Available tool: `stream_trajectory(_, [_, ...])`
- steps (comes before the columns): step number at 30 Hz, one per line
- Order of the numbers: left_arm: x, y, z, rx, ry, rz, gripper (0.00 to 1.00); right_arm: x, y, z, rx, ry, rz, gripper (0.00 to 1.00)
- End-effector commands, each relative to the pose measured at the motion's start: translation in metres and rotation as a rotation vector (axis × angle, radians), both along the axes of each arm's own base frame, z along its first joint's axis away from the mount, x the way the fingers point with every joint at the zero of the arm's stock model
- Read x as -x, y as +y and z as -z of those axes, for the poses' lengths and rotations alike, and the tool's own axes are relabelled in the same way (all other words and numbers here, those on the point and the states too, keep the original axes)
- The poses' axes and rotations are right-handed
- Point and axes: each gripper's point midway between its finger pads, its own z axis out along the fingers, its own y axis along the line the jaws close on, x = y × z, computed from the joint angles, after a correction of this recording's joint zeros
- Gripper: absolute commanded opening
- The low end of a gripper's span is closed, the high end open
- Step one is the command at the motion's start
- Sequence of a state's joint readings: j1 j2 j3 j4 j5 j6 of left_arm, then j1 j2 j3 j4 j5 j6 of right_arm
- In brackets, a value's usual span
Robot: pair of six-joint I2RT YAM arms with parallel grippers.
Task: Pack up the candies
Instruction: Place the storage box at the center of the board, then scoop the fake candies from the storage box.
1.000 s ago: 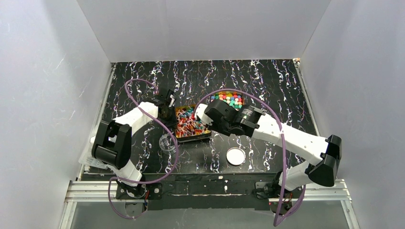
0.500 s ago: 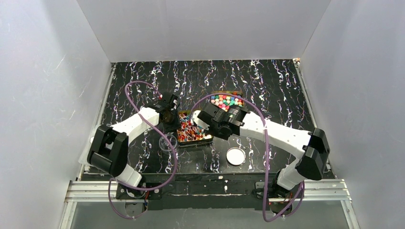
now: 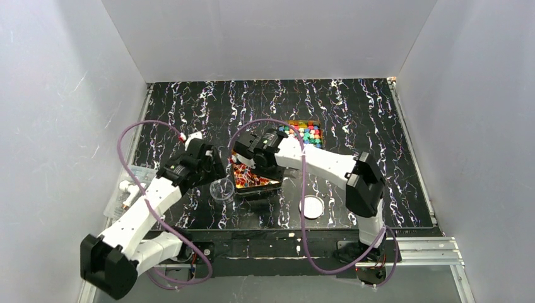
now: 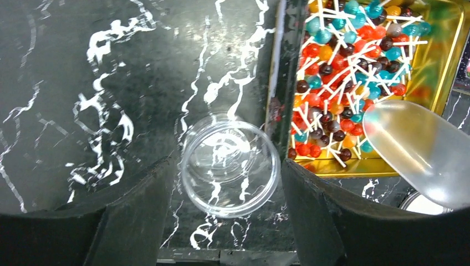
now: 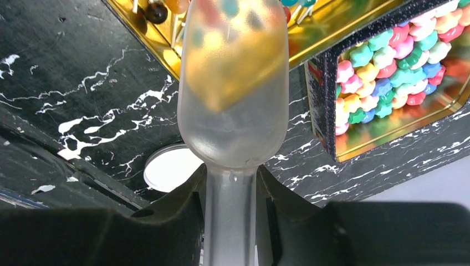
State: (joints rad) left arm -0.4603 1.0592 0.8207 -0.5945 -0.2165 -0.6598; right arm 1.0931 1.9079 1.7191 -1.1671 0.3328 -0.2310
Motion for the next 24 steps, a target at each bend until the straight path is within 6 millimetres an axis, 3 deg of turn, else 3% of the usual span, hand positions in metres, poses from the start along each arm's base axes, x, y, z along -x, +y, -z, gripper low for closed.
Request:
stream_trajectory(1, [0.021, 0.032, -0.009, -0.055, -0.042, -0.115, 0.71, 0.0, 0.004, -0.009, 0.012, 0.022, 0.03, 0.01])
stream_trajectory(10, [0.041, 0.034, -0.038, 0.009, -0.129, -0.056, 0.77, -0.004, 0.02, 0.014, 0.061, 0.065, 0.06, 0.01])
stream_trajectory(24, [0.054, 0.042, -0.044, -0.025, -0.144, 0.004, 0.78, -0.019, 0.068, 0.048, 0.002, 0.083, 0.079, 0.01])
